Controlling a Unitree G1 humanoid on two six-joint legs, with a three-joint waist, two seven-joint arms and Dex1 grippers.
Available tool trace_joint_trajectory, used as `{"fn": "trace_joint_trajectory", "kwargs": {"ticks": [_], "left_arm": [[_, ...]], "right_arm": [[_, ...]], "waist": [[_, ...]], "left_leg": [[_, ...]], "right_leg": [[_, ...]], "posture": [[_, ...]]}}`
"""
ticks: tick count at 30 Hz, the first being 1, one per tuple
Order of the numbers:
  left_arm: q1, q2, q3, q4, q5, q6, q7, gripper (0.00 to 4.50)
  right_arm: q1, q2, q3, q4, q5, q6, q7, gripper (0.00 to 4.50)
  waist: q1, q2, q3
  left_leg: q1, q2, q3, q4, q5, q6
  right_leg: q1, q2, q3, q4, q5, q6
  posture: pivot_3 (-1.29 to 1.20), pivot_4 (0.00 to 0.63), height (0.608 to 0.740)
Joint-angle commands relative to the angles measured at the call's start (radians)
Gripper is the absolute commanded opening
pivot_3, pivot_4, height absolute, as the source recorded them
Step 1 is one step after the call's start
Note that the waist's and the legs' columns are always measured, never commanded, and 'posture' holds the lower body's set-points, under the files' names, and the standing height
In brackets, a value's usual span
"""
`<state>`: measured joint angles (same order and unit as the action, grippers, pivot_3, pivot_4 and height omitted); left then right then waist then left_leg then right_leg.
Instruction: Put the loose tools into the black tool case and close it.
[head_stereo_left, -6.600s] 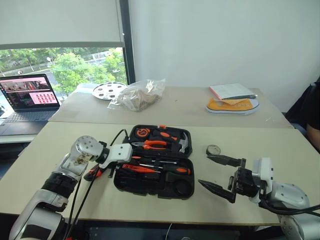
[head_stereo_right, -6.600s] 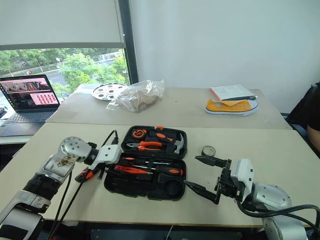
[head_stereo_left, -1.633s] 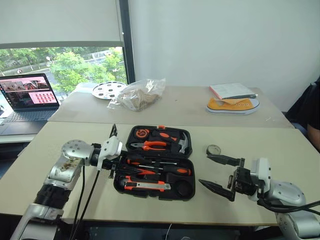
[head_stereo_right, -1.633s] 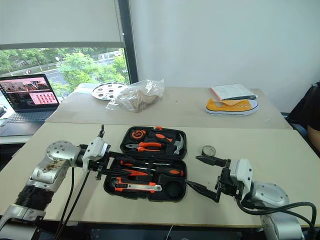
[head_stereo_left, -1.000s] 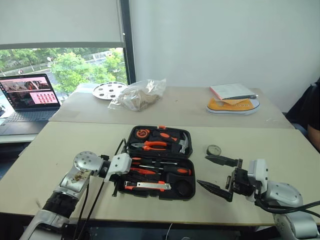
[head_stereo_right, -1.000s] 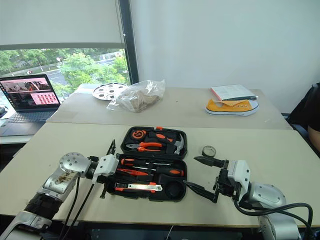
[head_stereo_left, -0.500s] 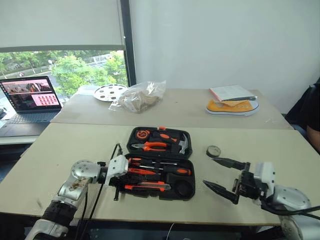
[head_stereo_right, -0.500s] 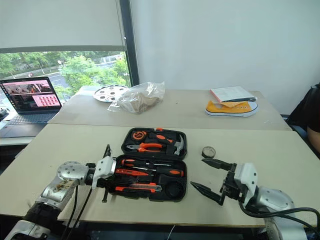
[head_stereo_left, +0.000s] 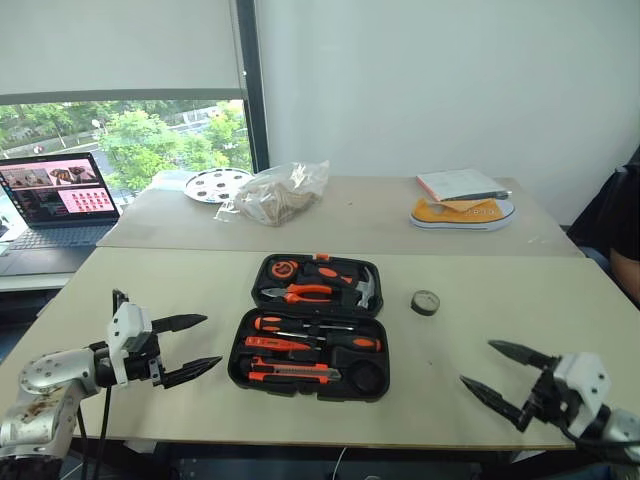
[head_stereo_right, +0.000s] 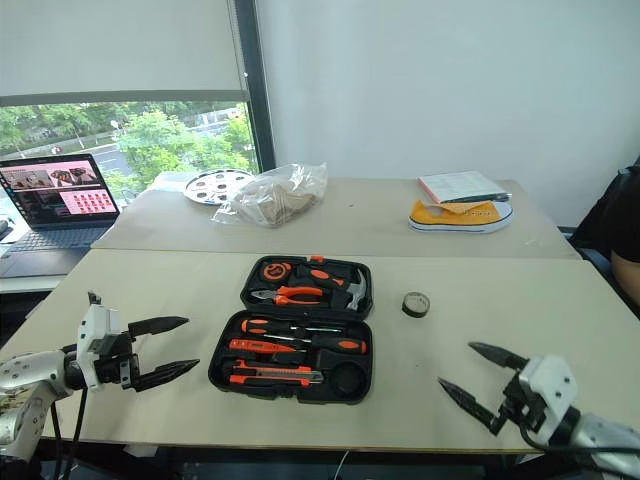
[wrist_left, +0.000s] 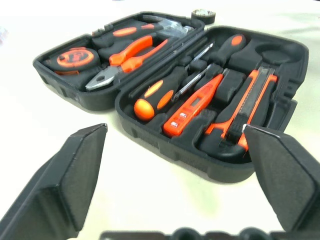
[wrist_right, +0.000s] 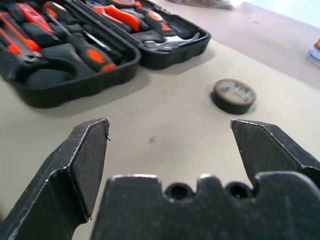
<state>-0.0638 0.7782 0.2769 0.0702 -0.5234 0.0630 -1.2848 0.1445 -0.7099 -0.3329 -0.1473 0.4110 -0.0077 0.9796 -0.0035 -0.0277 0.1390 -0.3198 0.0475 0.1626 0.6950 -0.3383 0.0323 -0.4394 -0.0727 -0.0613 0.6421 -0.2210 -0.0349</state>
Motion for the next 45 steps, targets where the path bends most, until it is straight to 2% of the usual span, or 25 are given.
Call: {"fn": "trace_joint_trajectory", "kwargs": {"ticks": [1, 4, 5, 8, 11, 13, 15, 19, 27, 29, 31, 33, 36, 40, 45], "left_arm": [[-0.03, -0.006, -0.004, -0.081, -0.043, 0.015, -0.005, 4.48], [-0.046, -0.014, -0.029, -0.11, -0.046, 0.03, 0.003, 4.48], [-0.05, -0.017, -0.037, -0.117, -0.044, 0.031, 0.0, 4.48], [-0.055, -0.025, -0.066, -0.133, -0.031, 0.024, -0.01, 4.48], [-0.059, -0.031, -0.092, -0.145, -0.022, 0.016, -0.014, 4.48], [-0.056, -0.034, -0.106, -0.156, -0.02, 0.014, -0.014, 4.48], [-0.053, -0.037, -0.115, -0.167, -0.018, 0.015, -0.011, 4.48], [-0.045, -0.041, -0.126, -0.189, -0.019, 0.011, -0.019, 4.5], [-0.038, -0.031, -0.122, -0.206, -0.02, 0.012, -0.024, 4.5], [-0.028, -0.031, -0.12, -0.21, -0.019, 0.01, -0.023, 4.5], [-0.017, -0.031, -0.117, -0.213, -0.018, 0.008, -0.021, 4.5], [-0.003, -0.033, -0.112, -0.212, -0.016, 0.005, -0.014, 4.5], [0.012, -0.033, -0.105, -0.215, -0.016, 0.005, -0.004, 4.5], [0.031, -0.031, -0.102, -0.227, -0.019, 0.006, 0.0, 4.5], [0.041, -0.028, -0.103, -0.239, -0.022, 0.011, -0.001, 4.5]], "right_arm": [[-0.27, -0.102, 0.152, 0.102, -0.086, 0.144, 0.041, 4.5], [-0.451, -0.136, 0.29, 0.239, -0.171, 0.198, 0.103, 4.5], [-0.499, -0.137, 0.326, 0.285, -0.199, 0.201, 0.113, 4.5], [-0.65, -0.115, 0.427, 0.451, -0.3, 0.162, 0.131, 4.5], [-0.758, -0.089, 0.499, 0.561, -0.362, 0.177, 0.147, 4.5], [-0.81, -0.074, 0.534, 0.634, -0.402, 0.138, 0.16, 4.5], [-0.852, -0.056, 0.553, 0.691, -0.421, 0.127, 0.17, 4.5], [-0.929, -0.022, 0.578, 0.791, -0.454, 0.101, 0.189, 3.51], [-0.962, -0.034, 0.575, 0.798, -0.448, 0.039, 0.286, 0.73], [-0.95, -0.039, 0.552, 0.731, -0.394, 0.042, 0.355, 0.06], [-0.927, -0.041, 0.524, 0.618, -0.305, 0.076, 0.443, 0.03], [-0.867, -0.04, 0.511, 0.369, -0.151, 0.222, 0.526, 0.03], [-0.783, -0.038, 0.524, 0.074, -0.023, 0.434, 0.506, 0.03], [-0.688, -0.031, 0.584, -0.143, -0.014, 0.569, 0.405, 0.03], [-0.631, -0.059, 0.659, -0.186, -0.099, 0.572, 0.345, 0.03]], "waist": [[-0.006, 0.0, 0.001], [-0.008, 0.001, 0.002], [-0.006, 0.0, 0.002], [-0.001, 0.001, 0.002], [-0.007, 0.001, 0.002], [-0.008, 0.001, 0.002], [-0.009, 0.001, 0.002], [-0.011, 0.001, 0.002], [-0.011, 0.002, 0.002], [-0.011, 0.002, 0.002], [-0.013, 0.003, 0.003], [-0.014, 0.003, 0.003], [-0.013, 0.003, 0.003], [-0.007, 0.003, 0.003], [-0.001, 0.002, 0.003]], "left_leg": [[0.0, 0.0, 0.0, 0.0, 0.0, 0.0], [-0.001, -0.001, 0.0, 0.0, 0.001, 0.001], [-0.001, -0.001, -0.001, 0.0, 0.002, -0.001], [-0.003, 0.0, -0.002, -0.001, 0.004, -0.005], [-0.008, 0.0, 0.0, -0.001, 0.003, -0.005], [-0.018, 0.0, 0.002, 0.001, 0.003, -0.005], [-0.018, 0.0, 0.003, 0.001, 0.003, -0.005], [-0.017, 0.0, 0.004, 0.001, 0.003, -0.005], [-0.016, 0.001, 0.004, 0.003, 0.004, -0.007], [-0.016, 0.001, 0.004, 0.003, 0.004, -0.007], [-0.017, 0.001, 0.004, 0.003, 0.004, -0.007], [-0.017, 0.002, 0.004, 0.002, 0.004, -0.007], [-0.017, 0.003, 0.002, 0.001, 0.004, -0.008], [-0.017, 0.002, 0.001, 0.002, 0.004, -0.008], [-0.017, -0.001, 0.001, 0.004, 0.003, -0.006]], "right_leg": [[0.0, 0.0, 0.0, 0.0, 0.0, -0.001], [-0.001, 0.0, -0.001, 0.0, 0.002, -0.003], [-0.001, 0.001, -0.002, 0.0, 0.005, -0.008], [-0.002, 0.01, -0.003, 0.0, 0.003, -0.008], [-0.007, 0.011, -0.003, -0.002, 0.003, -0.007], [-0.018, 0.011, -0.004, 0.0, 0.003, -0.007], [-0.019, 0.011, -0.006, 0.0, 0.003, -0.007], [-0.019, 0.011, -0.006, 0.0, 0.003, -0.006], [-0.018, 0.011, -0.005, 0.004, 0.003, -0.007], [-0.019, 0.011, -0.005, 0.004, 0.003, -0.007], [-0.019, 0.011, -0.005, 0.004, 0.003, -0.007], [-0.019, 0.011, -0.005, 0.004, 0.003, -0.007], [-0.019, 0.011, -0.005, 0.004, 0.003, -0.007], [-0.019, 0.01, -0.007, 0.004, 0.003, -0.007], [-0.018, 0.007, -0.007, 0.004, 0.003, -0.007]], "posture": [[0.0, 0.15, 0.74], [0.0, 0.15, 0.74], [0.0, 0.15, 0.74], [0.0, 0.15, 0.74], [0.0, 0.15, 0.74], [0.0, 0.15, 0.74], [0.0, 0.15, 0.74], [0.0, 0.15, 0.74], [0.0, 0.15, 0.74], [0.0, 0.15, 0.74], [0.0, 0.15, 0.74], [0.0, 0.15, 0.74], [0.0, 0.15, 0.74], [0.0, 0.15, 0.74], [0.0, 0.15, 0.74]]}}
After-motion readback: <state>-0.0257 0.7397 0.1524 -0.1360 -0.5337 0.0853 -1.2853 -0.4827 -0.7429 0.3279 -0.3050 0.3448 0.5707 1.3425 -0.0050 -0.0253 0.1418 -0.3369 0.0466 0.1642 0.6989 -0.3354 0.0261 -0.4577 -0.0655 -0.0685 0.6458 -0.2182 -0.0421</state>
